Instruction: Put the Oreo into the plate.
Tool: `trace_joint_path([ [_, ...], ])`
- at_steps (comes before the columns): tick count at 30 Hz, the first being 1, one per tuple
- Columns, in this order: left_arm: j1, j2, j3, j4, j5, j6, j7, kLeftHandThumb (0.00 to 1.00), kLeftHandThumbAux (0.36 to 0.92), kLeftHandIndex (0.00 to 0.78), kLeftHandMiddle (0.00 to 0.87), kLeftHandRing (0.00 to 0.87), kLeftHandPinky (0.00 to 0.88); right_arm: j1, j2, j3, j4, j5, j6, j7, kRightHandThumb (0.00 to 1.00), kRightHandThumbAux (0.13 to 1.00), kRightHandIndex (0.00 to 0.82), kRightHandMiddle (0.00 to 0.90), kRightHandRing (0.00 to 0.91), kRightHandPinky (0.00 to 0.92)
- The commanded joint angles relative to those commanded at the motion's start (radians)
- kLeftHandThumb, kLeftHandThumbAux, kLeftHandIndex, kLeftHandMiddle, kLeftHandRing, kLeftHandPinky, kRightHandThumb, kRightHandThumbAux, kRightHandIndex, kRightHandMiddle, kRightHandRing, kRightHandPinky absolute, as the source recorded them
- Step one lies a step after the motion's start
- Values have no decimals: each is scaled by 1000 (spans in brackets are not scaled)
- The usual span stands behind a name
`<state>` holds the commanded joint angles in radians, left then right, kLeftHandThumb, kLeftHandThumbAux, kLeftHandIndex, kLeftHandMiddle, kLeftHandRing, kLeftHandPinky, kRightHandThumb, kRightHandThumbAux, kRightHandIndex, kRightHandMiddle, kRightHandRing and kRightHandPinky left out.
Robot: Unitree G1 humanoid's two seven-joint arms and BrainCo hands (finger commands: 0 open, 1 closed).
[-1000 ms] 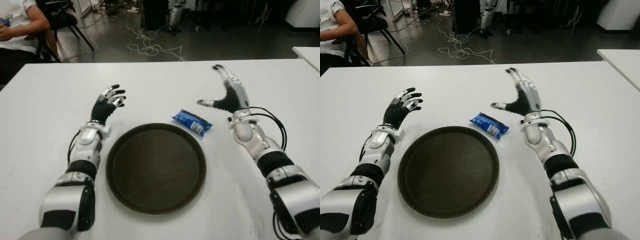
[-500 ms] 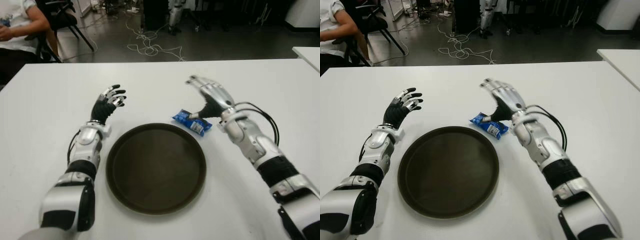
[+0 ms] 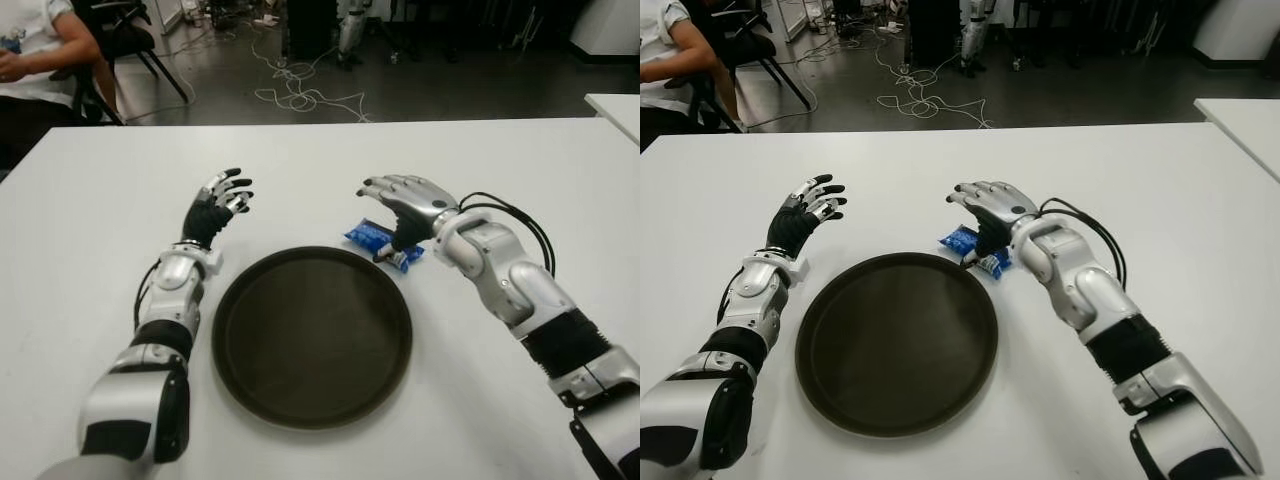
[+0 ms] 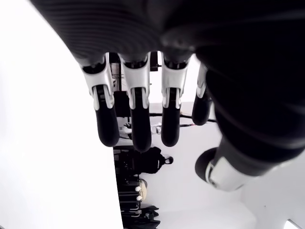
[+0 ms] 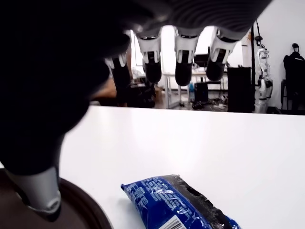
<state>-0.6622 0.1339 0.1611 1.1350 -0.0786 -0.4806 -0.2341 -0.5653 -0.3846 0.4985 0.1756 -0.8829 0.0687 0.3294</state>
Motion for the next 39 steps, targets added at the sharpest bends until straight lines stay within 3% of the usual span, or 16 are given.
trace_joint_path([
  [19, 0, 4, -6, 2, 8, -3, 13, 16, 707, 181, 257, 262, 295, 28, 67, -1, -15, -62, 195, -41, 0, 700, 95, 131, 133, 115],
  [28, -2, 3, -12, -1, 19, 6, 27, 29, 711, 194, 265, 259, 292, 28, 114, 20, 1, -185, 366, -85, 0, 728, 159, 179, 199, 218],
  [39, -1, 3, -11, -4, 19, 13, 25, 45, 712, 194, 270, 259, 294, 19, 122, 34, 29, -227, 402, -107, 0, 715, 167, 187, 229, 268],
])
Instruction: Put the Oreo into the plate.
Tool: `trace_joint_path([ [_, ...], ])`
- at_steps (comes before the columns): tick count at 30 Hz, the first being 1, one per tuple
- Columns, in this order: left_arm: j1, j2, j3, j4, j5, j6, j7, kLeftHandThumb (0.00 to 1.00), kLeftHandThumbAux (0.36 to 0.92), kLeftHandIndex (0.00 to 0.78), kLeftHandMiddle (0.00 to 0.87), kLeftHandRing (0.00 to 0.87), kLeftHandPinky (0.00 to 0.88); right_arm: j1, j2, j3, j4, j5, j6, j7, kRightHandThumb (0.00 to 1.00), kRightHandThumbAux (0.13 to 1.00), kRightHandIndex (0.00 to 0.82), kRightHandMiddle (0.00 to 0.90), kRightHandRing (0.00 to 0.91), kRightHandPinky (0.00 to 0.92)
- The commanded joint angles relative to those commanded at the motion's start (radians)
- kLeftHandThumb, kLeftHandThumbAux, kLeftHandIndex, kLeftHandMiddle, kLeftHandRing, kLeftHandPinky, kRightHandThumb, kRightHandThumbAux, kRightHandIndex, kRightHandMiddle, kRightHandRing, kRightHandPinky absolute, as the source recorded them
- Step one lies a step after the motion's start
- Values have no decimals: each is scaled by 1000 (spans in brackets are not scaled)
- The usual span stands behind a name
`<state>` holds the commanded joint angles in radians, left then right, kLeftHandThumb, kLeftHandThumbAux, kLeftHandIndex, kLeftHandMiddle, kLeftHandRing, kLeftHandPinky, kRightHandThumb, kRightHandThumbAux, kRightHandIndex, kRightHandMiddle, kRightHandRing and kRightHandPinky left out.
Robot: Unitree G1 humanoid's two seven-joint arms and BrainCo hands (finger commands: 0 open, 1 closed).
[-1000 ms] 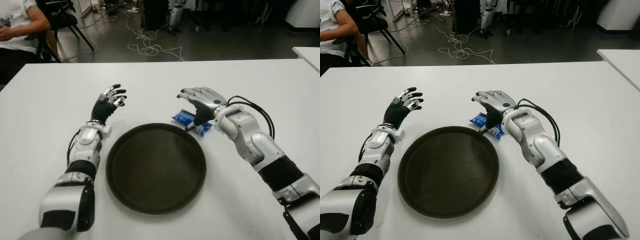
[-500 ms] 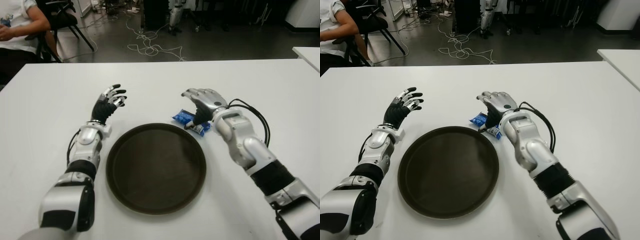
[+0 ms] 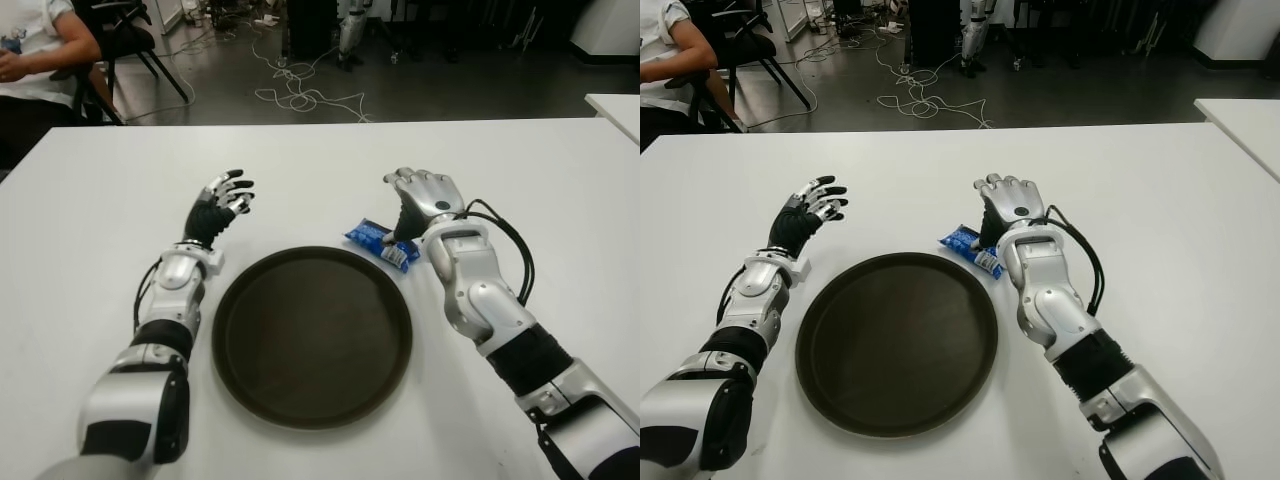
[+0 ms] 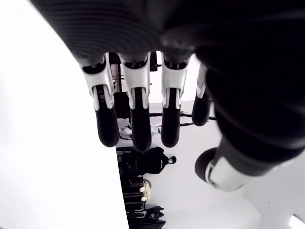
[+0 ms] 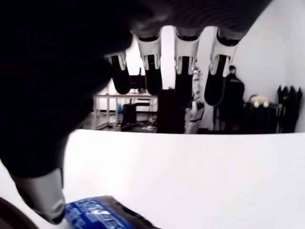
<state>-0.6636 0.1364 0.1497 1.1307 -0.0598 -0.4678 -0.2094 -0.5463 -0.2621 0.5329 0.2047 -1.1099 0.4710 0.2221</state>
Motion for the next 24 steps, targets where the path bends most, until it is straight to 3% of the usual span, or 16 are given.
trace_joint_path([
  [13, 4, -3, 6, -5, -10, -6, -10, 44, 722, 194, 270, 263, 295, -17, 0, 5, 48, 15, -1, -16, 0, 725, 192, 208, 257, 315],
  [24, 7, -4, 9, -5, -8, -20, -7, 46, 698, 191, 269, 265, 290, -42, 16, -5, 125, 43, -3, -31, 0, 710, 196, 210, 261, 326],
])
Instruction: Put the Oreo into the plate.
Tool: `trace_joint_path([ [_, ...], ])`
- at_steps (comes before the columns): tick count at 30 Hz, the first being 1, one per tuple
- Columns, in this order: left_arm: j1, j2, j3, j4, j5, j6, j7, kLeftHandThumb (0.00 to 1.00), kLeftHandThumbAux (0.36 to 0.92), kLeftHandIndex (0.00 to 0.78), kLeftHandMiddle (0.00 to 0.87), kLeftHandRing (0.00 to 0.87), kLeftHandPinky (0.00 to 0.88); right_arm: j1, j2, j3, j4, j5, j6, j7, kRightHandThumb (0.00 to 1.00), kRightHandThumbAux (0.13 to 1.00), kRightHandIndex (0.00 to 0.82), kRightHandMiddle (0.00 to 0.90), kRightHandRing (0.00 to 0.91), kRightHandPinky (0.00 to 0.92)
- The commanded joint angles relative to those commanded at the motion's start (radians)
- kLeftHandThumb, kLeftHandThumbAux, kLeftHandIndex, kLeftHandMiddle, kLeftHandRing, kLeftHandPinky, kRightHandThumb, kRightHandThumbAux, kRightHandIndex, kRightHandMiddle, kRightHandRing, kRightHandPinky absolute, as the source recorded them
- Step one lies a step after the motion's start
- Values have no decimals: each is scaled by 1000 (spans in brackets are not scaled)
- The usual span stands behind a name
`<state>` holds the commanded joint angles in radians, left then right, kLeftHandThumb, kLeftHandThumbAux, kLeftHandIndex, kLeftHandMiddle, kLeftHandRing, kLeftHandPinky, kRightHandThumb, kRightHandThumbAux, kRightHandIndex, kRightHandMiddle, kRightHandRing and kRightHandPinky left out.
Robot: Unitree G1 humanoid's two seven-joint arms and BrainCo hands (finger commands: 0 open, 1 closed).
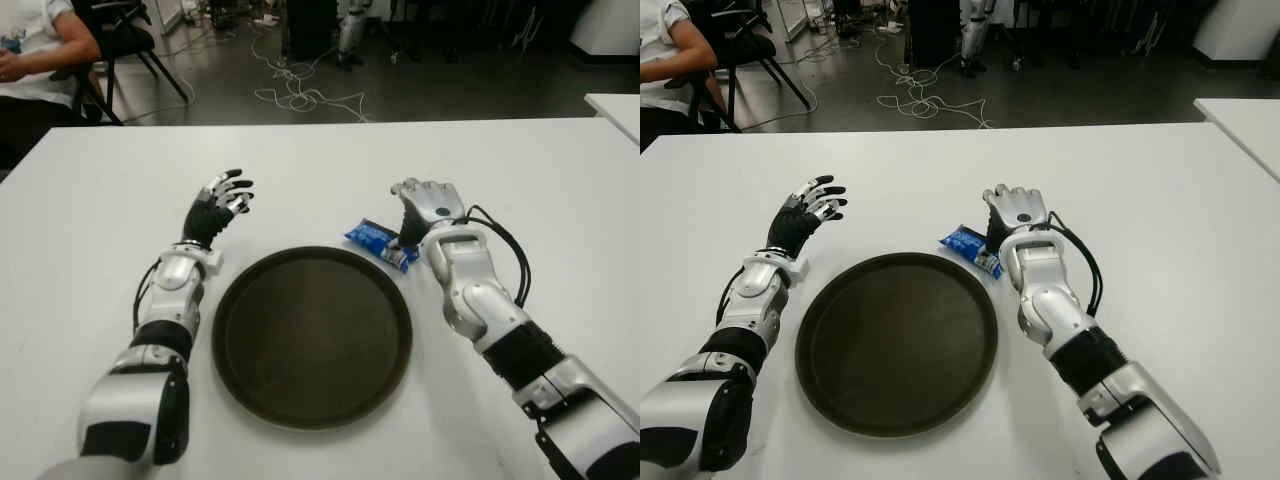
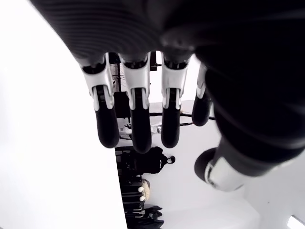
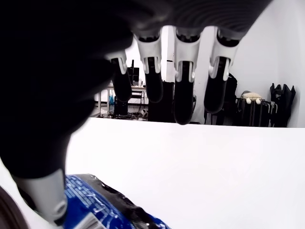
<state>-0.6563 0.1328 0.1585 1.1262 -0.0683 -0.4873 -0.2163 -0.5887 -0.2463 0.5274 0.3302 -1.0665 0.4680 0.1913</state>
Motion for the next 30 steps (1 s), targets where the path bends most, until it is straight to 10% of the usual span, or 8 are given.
trace_joint_path([
  [30, -1, -3, -4, -3, 0, 13, -5, 25, 703, 187, 264, 254, 279, -45, 25, 10, 169, 65, -56, -79, 0, 687, 218, 223, 293, 383],
])
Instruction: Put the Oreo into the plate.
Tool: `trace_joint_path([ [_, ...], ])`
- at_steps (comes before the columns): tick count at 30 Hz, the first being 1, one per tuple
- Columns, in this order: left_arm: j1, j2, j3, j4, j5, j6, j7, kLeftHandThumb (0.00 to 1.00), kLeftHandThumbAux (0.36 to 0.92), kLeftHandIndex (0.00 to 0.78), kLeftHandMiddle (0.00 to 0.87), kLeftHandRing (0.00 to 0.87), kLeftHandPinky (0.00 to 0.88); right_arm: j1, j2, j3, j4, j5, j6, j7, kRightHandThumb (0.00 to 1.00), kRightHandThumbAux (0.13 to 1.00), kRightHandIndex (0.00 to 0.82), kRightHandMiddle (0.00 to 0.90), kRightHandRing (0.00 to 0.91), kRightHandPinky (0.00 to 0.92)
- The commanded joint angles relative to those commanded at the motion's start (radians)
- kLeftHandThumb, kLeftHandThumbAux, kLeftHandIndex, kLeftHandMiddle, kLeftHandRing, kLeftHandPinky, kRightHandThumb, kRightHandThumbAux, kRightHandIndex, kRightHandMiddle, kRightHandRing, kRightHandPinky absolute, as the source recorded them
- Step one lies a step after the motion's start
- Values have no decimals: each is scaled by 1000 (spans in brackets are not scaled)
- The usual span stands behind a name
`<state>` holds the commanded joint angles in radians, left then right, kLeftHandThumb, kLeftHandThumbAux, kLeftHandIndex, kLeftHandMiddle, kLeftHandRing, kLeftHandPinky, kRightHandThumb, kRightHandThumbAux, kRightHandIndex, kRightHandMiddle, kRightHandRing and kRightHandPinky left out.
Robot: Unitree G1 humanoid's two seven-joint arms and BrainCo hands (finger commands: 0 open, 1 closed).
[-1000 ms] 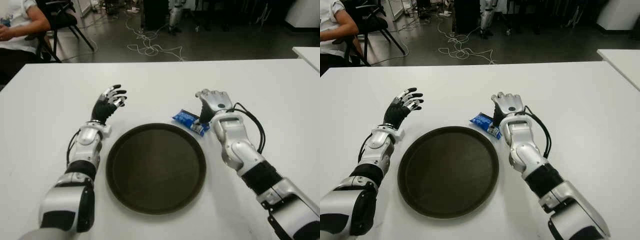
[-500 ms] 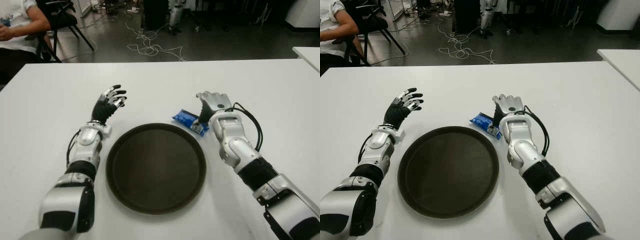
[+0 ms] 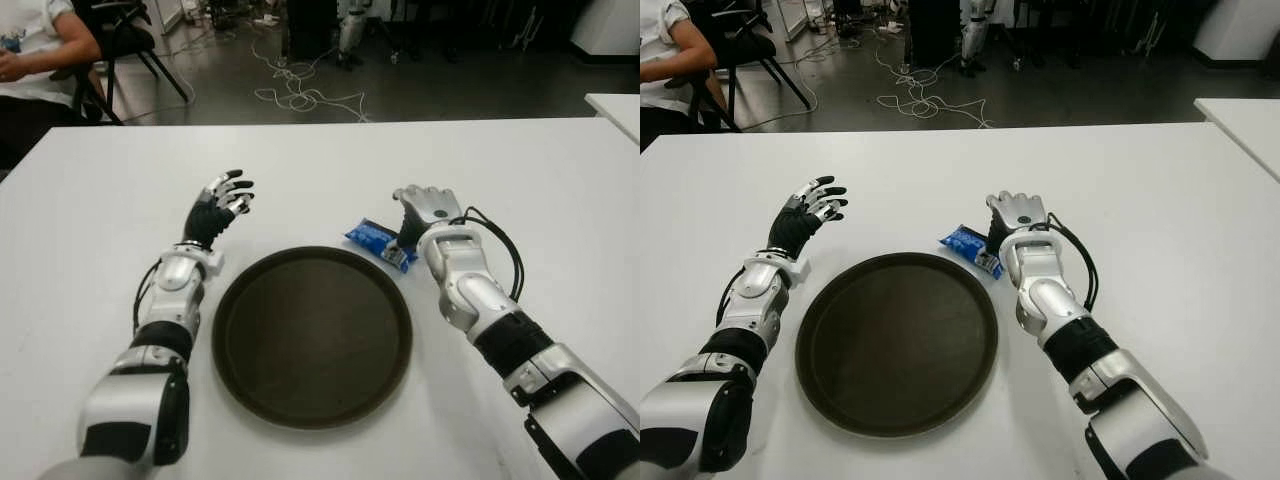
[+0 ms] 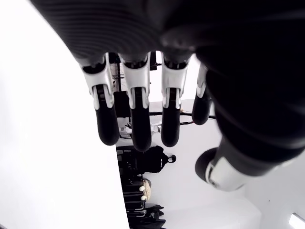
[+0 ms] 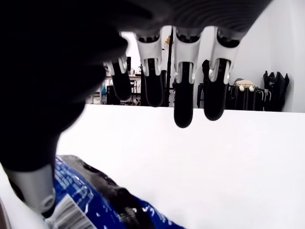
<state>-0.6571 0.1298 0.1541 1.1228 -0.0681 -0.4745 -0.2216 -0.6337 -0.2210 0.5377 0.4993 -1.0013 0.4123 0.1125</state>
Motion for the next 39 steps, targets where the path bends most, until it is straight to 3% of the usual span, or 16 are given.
trace_joint_path([
  [6, -3, 2, -4, 4, 5, 1, 3, 32, 691, 182, 265, 258, 283, -9, 2, 1, 43, 17, -24, -32, 0, 704, 255, 239, 293, 376],
  [15, -4, 2, -8, 9, 12, -10, 9, 29, 669, 183, 266, 265, 286, -28, 8, 2, 93, 32, -37, -58, 0, 691, 239, 236, 294, 377],
  [29, -6, 1, -8, 9, 8, 0, 5, 35, 687, 180, 266, 264, 294, -40, 11, 5, 130, 58, -54, -73, 0, 702, 227, 239, 300, 383],
  [39, -8, -1, -8, 7, 7, 4, 5, 44, 652, 182, 275, 267, 294, -52, 18, 1, 168, 76, -69, -85, 0, 711, 231, 243, 302, 383],
])
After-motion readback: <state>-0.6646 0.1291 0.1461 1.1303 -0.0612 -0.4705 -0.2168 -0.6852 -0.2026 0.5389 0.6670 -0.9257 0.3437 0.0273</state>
